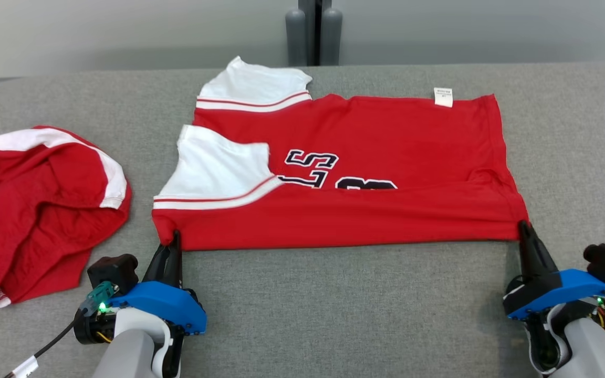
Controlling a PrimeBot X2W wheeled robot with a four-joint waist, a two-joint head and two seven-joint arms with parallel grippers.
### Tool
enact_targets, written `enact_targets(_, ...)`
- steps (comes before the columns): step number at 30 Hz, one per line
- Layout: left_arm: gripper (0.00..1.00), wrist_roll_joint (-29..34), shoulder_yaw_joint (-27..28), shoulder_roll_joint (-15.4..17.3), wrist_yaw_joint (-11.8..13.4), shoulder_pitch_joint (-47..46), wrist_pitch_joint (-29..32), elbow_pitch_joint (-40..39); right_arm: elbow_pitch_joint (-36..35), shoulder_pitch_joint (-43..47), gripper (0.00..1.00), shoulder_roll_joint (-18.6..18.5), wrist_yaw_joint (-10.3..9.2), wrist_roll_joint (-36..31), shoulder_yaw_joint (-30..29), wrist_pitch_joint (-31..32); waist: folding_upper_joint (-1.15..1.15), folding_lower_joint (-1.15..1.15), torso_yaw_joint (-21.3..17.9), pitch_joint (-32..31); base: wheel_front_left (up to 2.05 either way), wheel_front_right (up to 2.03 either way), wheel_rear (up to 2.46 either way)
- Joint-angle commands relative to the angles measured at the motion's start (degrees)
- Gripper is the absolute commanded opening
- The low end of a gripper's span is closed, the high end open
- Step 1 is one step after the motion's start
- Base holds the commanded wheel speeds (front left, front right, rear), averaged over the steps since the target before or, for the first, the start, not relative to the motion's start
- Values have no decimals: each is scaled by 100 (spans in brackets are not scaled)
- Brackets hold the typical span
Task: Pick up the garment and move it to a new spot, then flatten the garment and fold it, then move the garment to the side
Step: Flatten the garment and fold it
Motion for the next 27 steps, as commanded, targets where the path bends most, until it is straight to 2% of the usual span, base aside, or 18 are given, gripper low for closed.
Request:
enact_targets(1, 0, 33, 26, 42, 1, 107, -2, -78, -69, 119, 0, -73, -2, -99, -135, -3, -2, -1, 9, -111, 0, 0, 0)
enact_targets(8, 0, 83, 27, 78, 8, 615, -8, -229, -111, 545, 0, -94, -6, -234, -369, -4, -2, -1, 76, -686, 0, 0, 0)
enact_targets(15, 0, 78, -112, 10, 8, 1450, -9, -260, -109, 1393, 0, -24, -6, -146, -348, -4, -2, -1, 194, -1385, 0, 0, 0)
enact_targets(20, 0, 82, -149, -31, 8, 1827, -9, -246, -149, 1844, 0, 52, -6, -110, -341, -5, -2, -1, 229, -1540, 0, 0, 0)
enact_targets(26, 0, 136, -53, -52, 8, 1912, -9, -217, -73, 1983, 0, 76, -6, -123, -357, -4, -2, -1, 215, -1507, 0, 0, 0)
enact_targets(27, 34, 175, -23, -51, 8, 1896, -9, -254, -20, 1953, 15, 71, -6, -158, -312, -4, -2, -1, 215, -1488, 0, 0, 0)
